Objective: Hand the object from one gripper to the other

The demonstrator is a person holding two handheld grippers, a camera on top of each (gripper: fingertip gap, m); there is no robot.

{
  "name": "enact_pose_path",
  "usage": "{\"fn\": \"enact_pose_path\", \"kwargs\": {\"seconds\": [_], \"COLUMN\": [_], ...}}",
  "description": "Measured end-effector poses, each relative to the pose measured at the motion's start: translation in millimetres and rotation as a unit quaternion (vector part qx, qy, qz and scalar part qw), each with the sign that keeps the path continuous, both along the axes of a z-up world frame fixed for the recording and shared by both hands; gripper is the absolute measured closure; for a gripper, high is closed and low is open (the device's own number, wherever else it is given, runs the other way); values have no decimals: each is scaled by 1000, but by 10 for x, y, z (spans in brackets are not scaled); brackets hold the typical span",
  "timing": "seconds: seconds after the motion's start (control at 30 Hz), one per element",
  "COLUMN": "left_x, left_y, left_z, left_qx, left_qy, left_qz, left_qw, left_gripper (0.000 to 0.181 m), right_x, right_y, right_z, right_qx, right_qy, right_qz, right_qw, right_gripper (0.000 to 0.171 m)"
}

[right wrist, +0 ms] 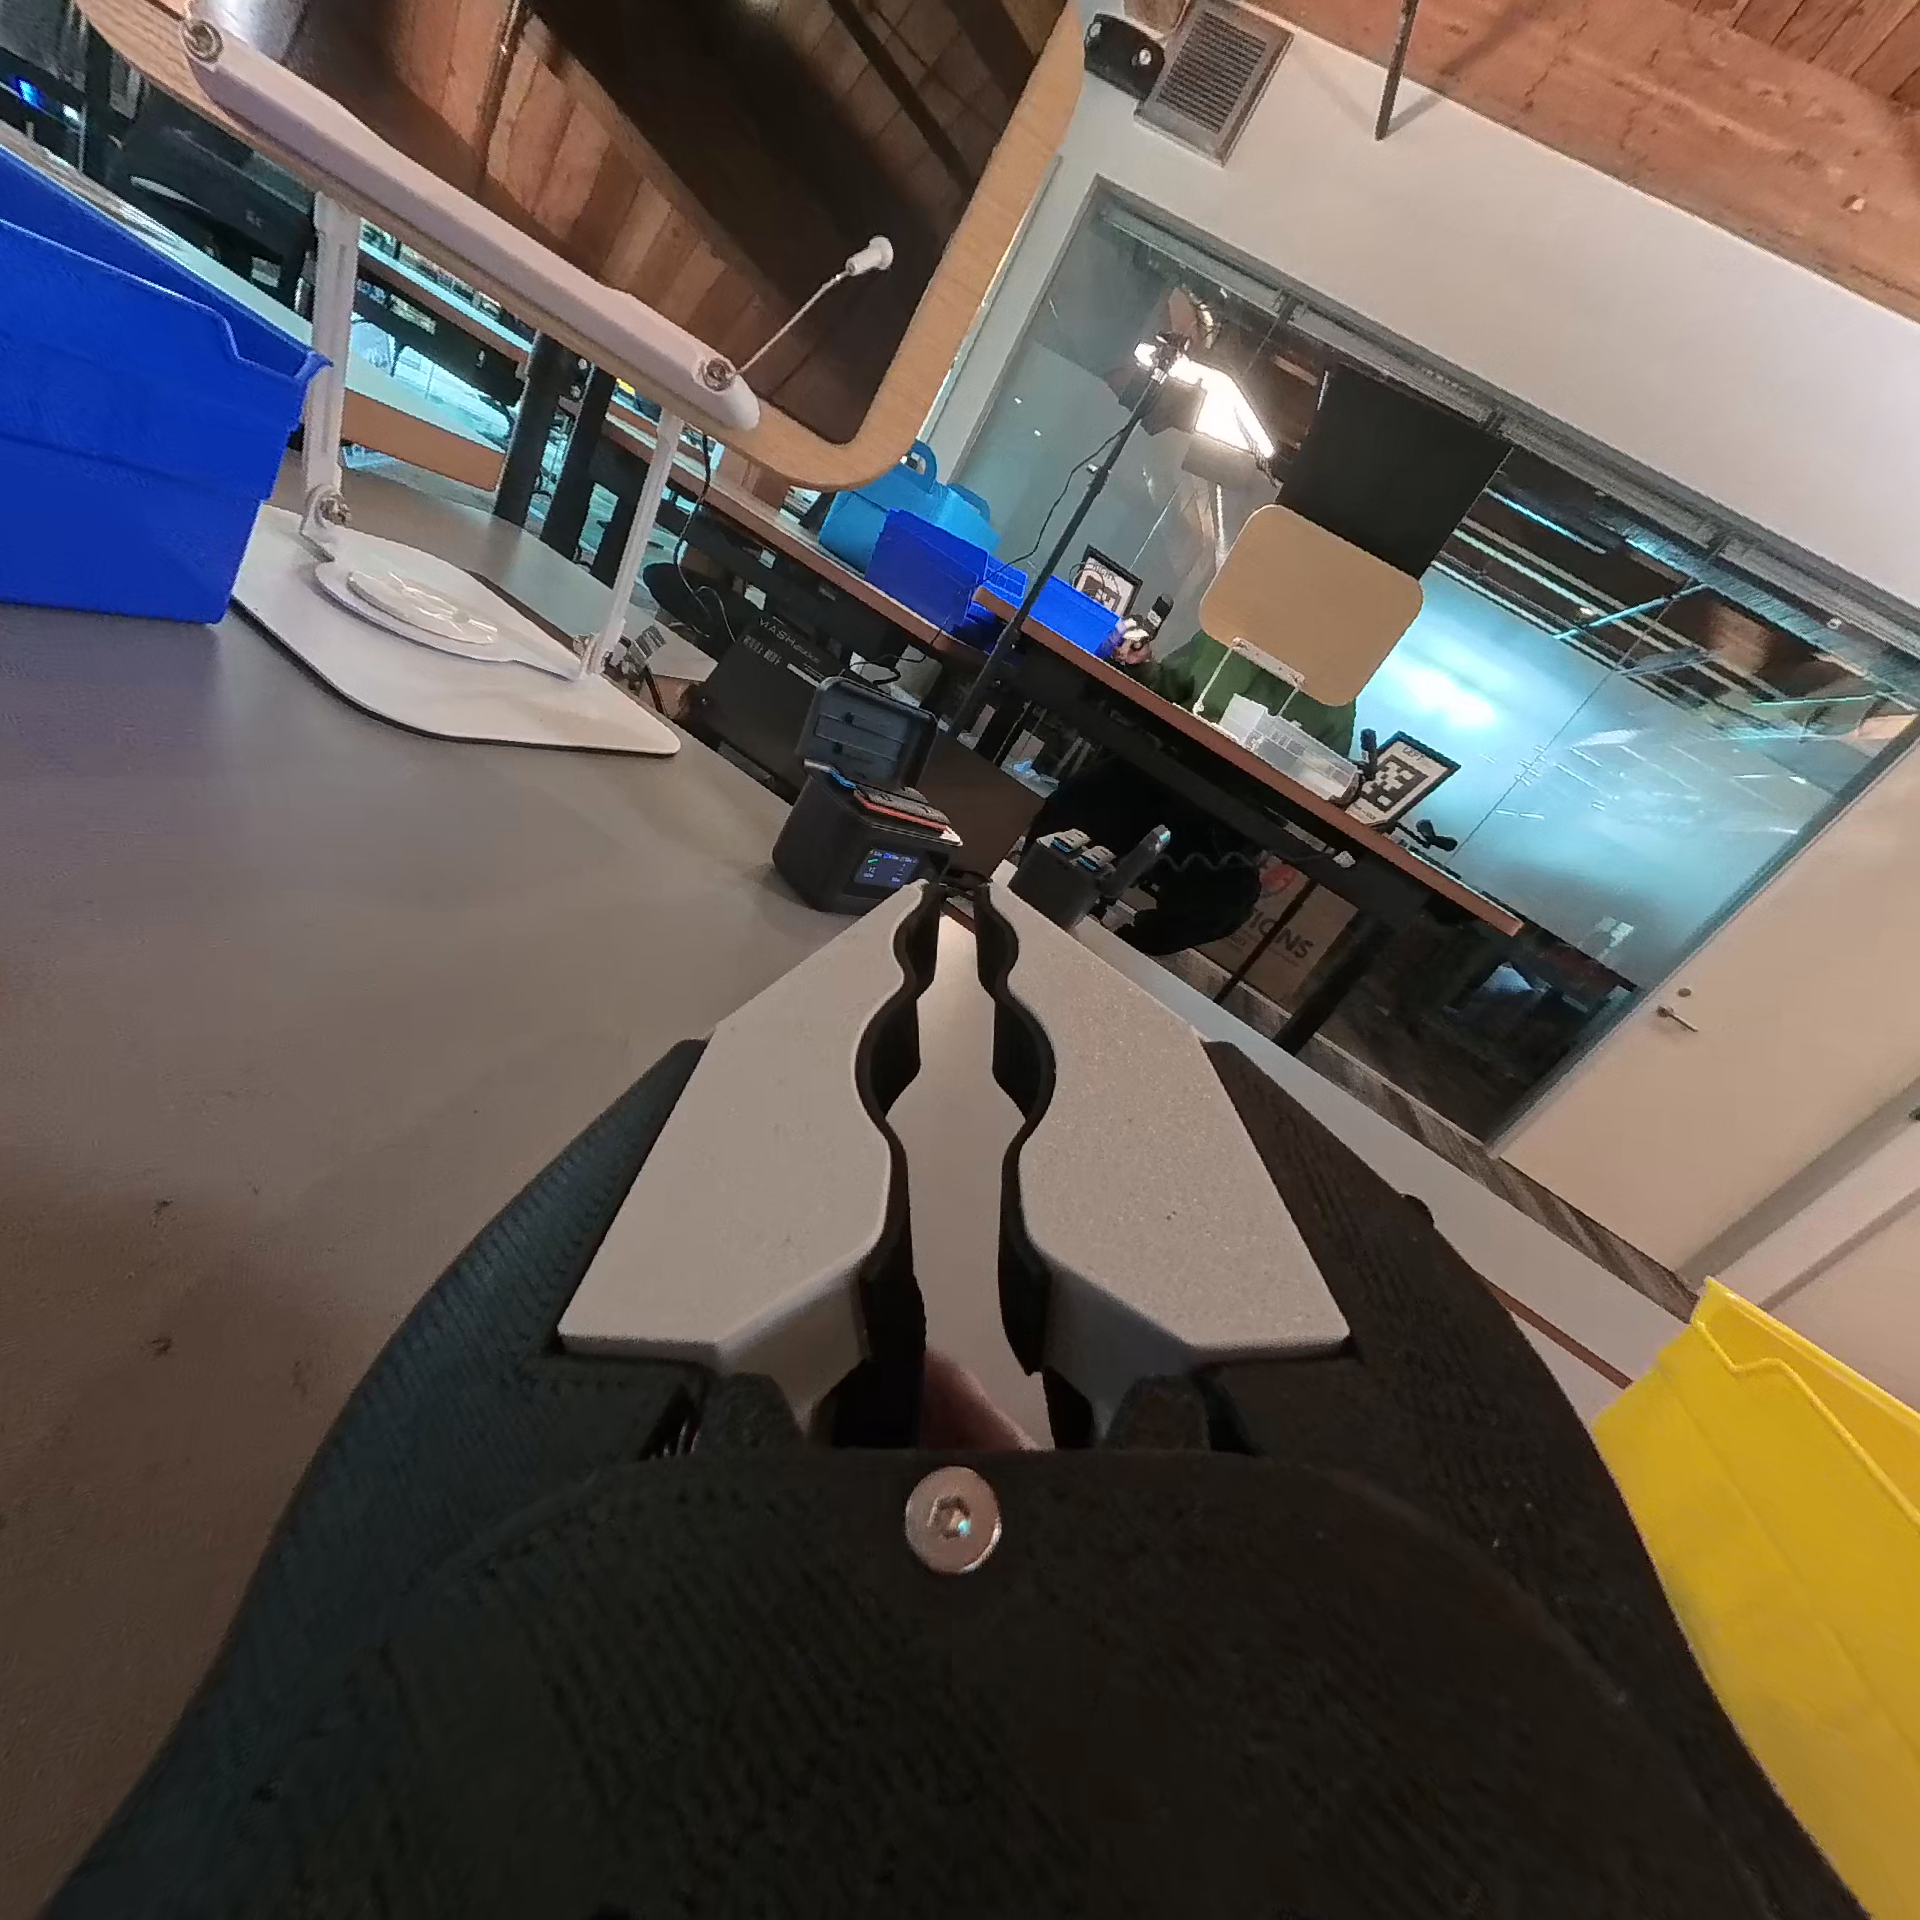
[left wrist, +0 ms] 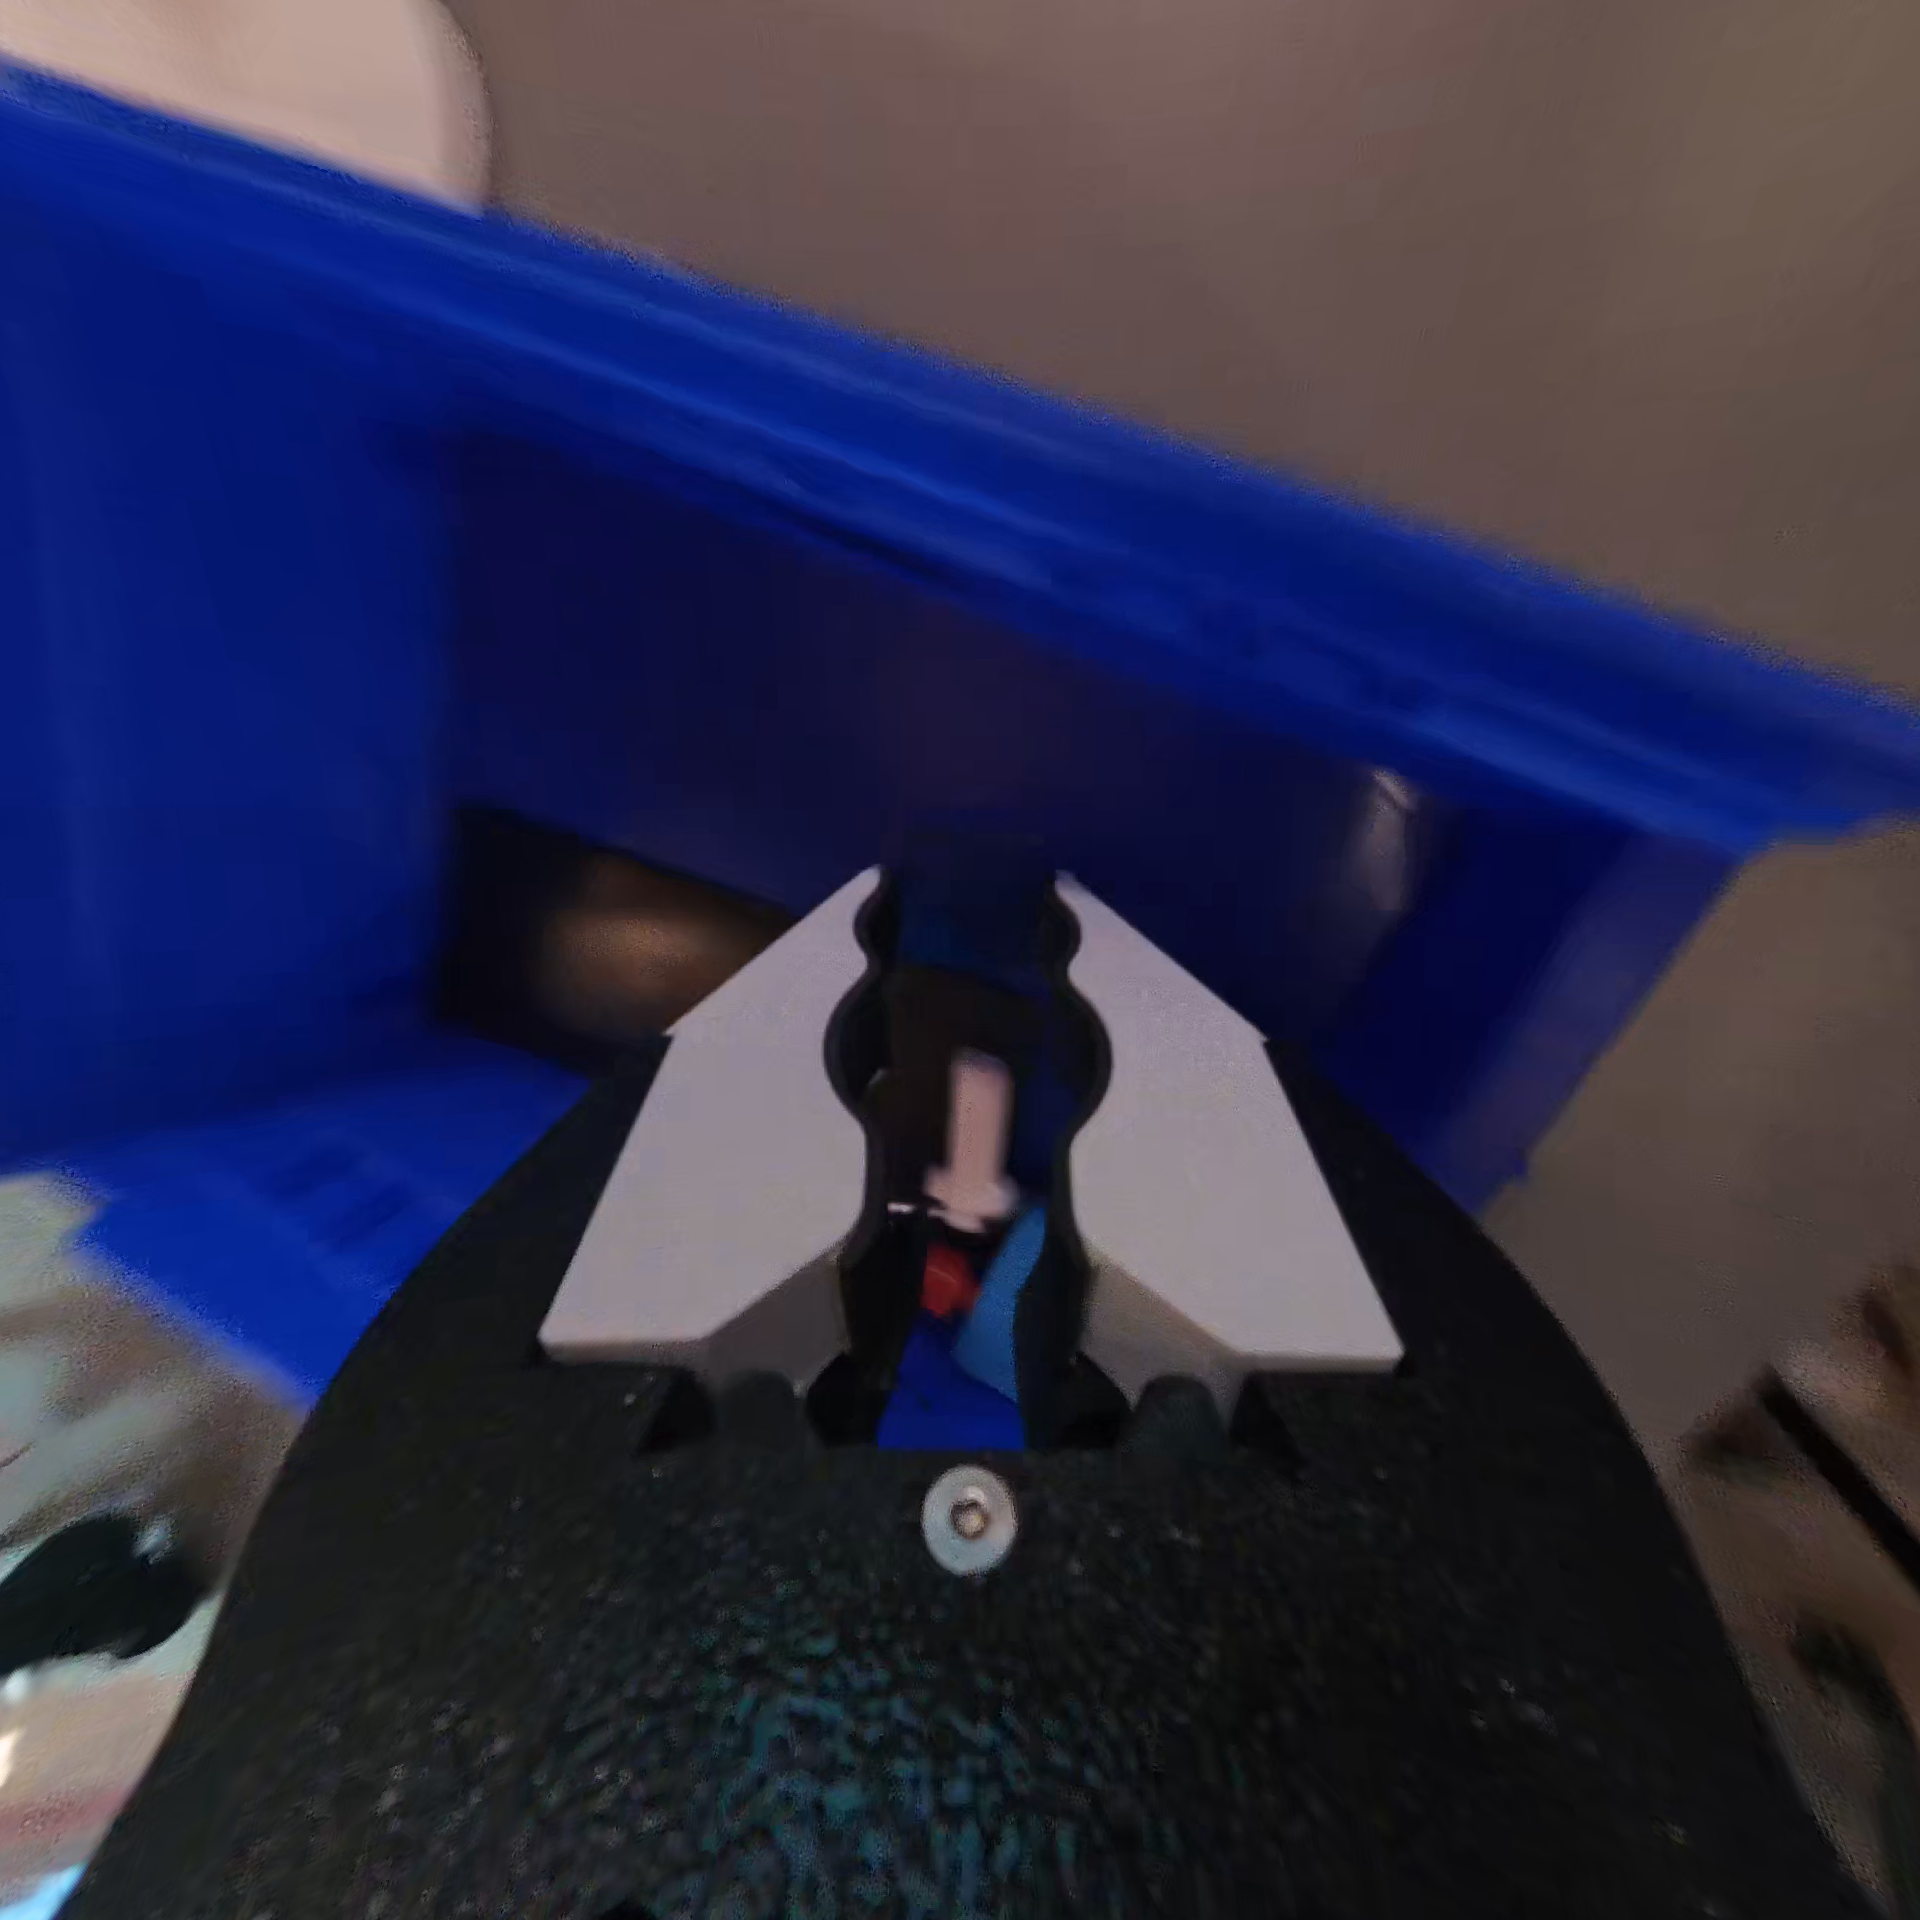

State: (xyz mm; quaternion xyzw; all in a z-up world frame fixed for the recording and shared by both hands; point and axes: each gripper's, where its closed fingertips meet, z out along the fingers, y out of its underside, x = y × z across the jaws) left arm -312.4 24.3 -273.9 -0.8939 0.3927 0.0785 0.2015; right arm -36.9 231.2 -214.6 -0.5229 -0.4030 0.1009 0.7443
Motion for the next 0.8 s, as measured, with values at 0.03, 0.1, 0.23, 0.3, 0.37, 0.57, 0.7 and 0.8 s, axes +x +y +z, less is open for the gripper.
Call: {"fn": "enact_pose_path", "kwargs": {"seconds": [0.03, 0.1, 0.23, 0.3, 0.37, 0.57, 0.7, 0.8], "left_x": [33, 248, 1042, 1487, 1883, 2581, 2614, 2583], "left_y": [160, 396, 648, 745, 886, 1397, 1703, 1763], "left_z": [236, 771, 1570, 1653, 1627, 1042, 832, 817], "left_qx": [74, 211, 406, 444, 472, 470, 417, 371], "left_qy": [-7, -47, -164, -205, -273, -366, -427, -513], "left_qz": [15, 23, 24, 10, 22, -4, -41, -73], "left_qw": [997, 976, 899, 872, 838, 803, 802, 770], "left_gripper": [156, 156, 157, 157, 157, 157, 157, 157], "right_x": [-1, -15, -50, -56, -25, 135, 266, 289], "right_y": [-1, -6, -4, 2, 20, 97, 212, 223], "right_z": [1, 1, 7, 22, 59, 105, 107, 102], "right_qx": [0, 2, 5, 3, 5, 49, 43, 40], "right_qy": [0, -1, 1, 8, 19, -4, 1, 2], "right_qz": [0, 4, 19, 27, 26, 11, 11, 27], "right_qw": [1000, 1000, 1000, 1000, 999, 999, 999, 999], "right_gripper": [166, 166, 166, 166, 165, 165, 163, 160]}}
